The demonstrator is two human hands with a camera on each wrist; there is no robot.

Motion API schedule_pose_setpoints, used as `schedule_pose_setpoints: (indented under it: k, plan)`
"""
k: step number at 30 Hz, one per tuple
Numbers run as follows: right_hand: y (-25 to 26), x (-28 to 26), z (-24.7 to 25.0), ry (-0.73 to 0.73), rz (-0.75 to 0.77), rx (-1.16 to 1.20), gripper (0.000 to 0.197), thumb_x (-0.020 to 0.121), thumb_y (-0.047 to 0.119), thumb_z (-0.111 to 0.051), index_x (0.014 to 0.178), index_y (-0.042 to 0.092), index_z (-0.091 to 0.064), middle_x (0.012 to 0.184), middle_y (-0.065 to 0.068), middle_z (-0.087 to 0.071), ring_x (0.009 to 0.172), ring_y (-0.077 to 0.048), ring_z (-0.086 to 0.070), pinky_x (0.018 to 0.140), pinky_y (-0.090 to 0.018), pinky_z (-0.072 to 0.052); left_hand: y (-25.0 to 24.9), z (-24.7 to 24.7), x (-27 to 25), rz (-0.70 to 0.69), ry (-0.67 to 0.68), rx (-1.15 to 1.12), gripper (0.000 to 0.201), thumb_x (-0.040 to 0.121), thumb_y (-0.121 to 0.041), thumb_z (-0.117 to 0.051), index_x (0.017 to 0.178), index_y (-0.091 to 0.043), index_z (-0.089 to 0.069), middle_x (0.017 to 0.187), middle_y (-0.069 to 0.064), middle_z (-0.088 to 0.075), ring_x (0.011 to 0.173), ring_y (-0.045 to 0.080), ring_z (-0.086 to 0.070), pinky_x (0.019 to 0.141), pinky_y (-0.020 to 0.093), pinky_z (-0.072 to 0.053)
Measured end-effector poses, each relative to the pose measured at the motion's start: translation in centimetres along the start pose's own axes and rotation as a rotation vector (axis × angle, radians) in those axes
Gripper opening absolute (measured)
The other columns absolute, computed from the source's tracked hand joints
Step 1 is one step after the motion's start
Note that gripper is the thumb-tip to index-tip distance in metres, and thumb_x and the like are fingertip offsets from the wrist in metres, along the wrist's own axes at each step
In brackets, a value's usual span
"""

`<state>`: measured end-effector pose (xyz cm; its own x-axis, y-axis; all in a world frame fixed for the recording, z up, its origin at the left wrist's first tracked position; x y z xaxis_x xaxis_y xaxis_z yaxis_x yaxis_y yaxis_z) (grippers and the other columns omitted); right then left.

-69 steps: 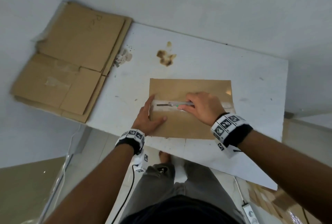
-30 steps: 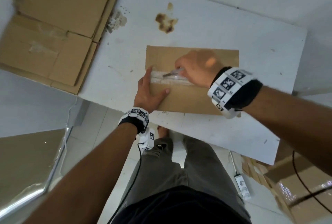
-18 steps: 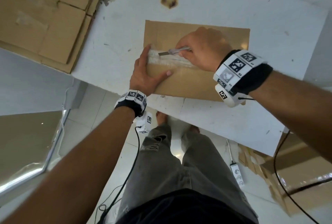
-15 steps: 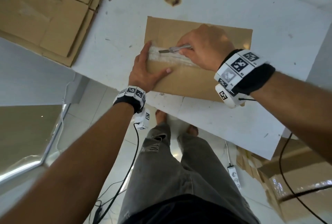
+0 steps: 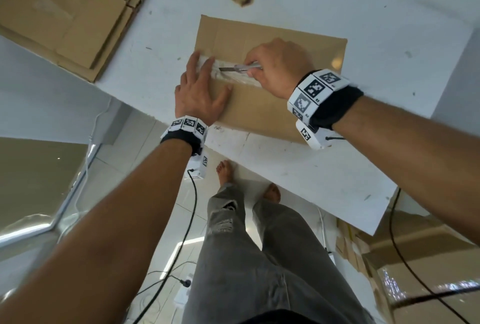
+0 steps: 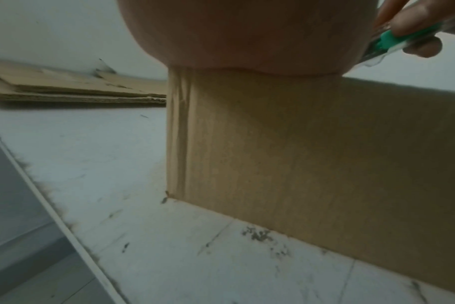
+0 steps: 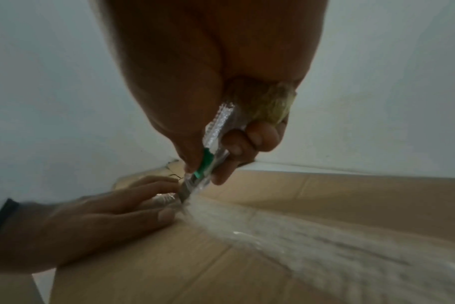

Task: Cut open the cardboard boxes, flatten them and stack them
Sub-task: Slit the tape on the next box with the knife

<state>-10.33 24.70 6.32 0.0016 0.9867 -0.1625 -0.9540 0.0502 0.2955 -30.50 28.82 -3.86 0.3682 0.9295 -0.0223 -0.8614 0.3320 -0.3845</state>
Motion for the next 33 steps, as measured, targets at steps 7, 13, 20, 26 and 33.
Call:
schedule_pose_setpoints:
  k: [7, 13, 20, 26, 33]
  plan:
    - [-2.5, -1.7, 1.0, 0.005, -0.037, -0.02, 0.024, 0.099, 0.039, -0.059, 0.116, 0.027, -0.071, 0.109, -0.007, -0.07, 0.092, -0.032, -0.066, 0.075, -0.037, -0.05, -0.5, -0.1, 0.2, 0.021, -0.007, 0.078, 0.093, 0.082, -0.09, -0.042, 0.152, -0.028, -0.039, 0.167, 0.002, -0.021, 0.132, 0.033, -0.048, 0.105, 0.051, -0.043]
    - [-2.8, -2.6, 1.6, 0.017, -0.068, 0.013, 0.022, 0.098, 0.037, -0.06, 0.112, 0.026, -0.074, 0.106, -0.005, -0.072, 0.095, -0.031, -0.066, 0.075, -0.035, -0.048, -2.4, -0.3, -0.5, -0.103, -0.005, 0.182, 0.066, 0.096, -0.056, -0.045, 0.151, -0.019, -0.043, 0.164, 0.009, -0.031, 0.149, 0.035, -0.029, 0.122, 0.055, -0.019]
    - [-4.2, -4.1, 1.9, 0.031, -0.072, 0.014, 0.023, 0.099, 0.035, -0.06, 0.116, 0.028, -0.073, 0.102, -0.004, -0.072, 0.088, -0.029, -0.067, 0.077, -0.036, -0.052, -2.9, -0.9, -0.6, -0.193, -0.032, 0.124, 0.044, 0.097, -0.044, -0.048, 0.135, -0.026, -0.057, 0.152, -0.003, -0.049, 0.141, 0.029, -0.04, 0.117, 0.056, -0.025]
    - [-3.5, -4.1, 1.5, 0.089, -0.058, -0.029, 0.025, 0.1, 0.037, -0.057, 0.118, 0.024, -0.071, 0.105, -0.006, -0.072, 0.09, -0.03, -0.067, 0.077, -0.037, -0.052, -3.2, -0.5, -0.2, -0.274, -0.056, 0.127, 0.034, 0.094, -0.04, -0.052, 0.119, -0.022, -0.066, 0.135, -0.003, -0.06, 0.129, 0.026, -0.05, 0.108, 0.058, -0.032]
    - [-2.8, -3.3, 1.3, 0.143, -0.081, -0.073, 0.026, 0.101, 0.037, -0.055, 0.109, 0.02, -0.073, 0.093, -0.004, -0.071, 0.082, -0.027, -0.067, 0.068, -0.035, -0.051, -3.1, -0.1, 0.0, -0.299, -0.012, 0.186, 0.04, 0.095, -0.048, -0.051, 0.125, -0.024, -0.062, 0.14, -0.006, -0.056, 0.131, 0.023, -0.048, 0.107, 0.056, -0.032]
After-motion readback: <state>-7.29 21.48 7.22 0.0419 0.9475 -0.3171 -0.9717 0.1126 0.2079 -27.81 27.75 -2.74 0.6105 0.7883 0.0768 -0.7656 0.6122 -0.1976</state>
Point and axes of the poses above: each hand's wrist, its own x-axis towards the middle knuckle, its own z-axis out of the back of the hand, y = z × x, the point moved 1 cm from there along x, towards the middle knuckle
